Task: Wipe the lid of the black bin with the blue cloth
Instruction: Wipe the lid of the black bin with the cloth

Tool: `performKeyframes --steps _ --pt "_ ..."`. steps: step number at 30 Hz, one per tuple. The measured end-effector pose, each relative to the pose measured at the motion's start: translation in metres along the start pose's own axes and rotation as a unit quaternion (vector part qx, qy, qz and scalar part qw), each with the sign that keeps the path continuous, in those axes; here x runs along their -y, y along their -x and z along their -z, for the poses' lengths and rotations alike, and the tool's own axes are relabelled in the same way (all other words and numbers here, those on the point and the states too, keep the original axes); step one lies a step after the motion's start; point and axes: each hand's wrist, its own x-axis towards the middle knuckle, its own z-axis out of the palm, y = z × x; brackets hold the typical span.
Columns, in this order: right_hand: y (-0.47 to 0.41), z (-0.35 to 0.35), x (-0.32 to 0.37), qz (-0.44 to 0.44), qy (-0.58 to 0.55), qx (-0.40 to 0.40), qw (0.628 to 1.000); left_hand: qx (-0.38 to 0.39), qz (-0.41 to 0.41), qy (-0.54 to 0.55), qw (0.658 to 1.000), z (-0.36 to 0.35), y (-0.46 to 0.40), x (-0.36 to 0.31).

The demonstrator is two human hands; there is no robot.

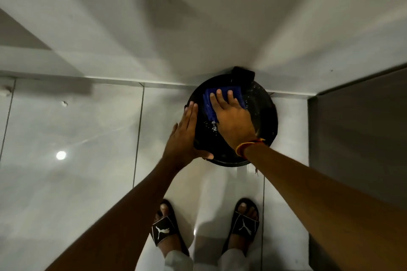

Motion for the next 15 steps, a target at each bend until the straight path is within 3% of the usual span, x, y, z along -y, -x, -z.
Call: performKeyframes --steps 9,15 --pt "0.025 -0.039 0.008 0.103 0.077 -0.013 0.992 0.009 0.008 -0.017 1.000 -0.002 0.000 -0.002" --pt "0.067 -0.068 -0.017 0.186 0.098 -0.085 0.974 0.006 0.012 -0.040 0.999 -0.003 0.002 -0.001"
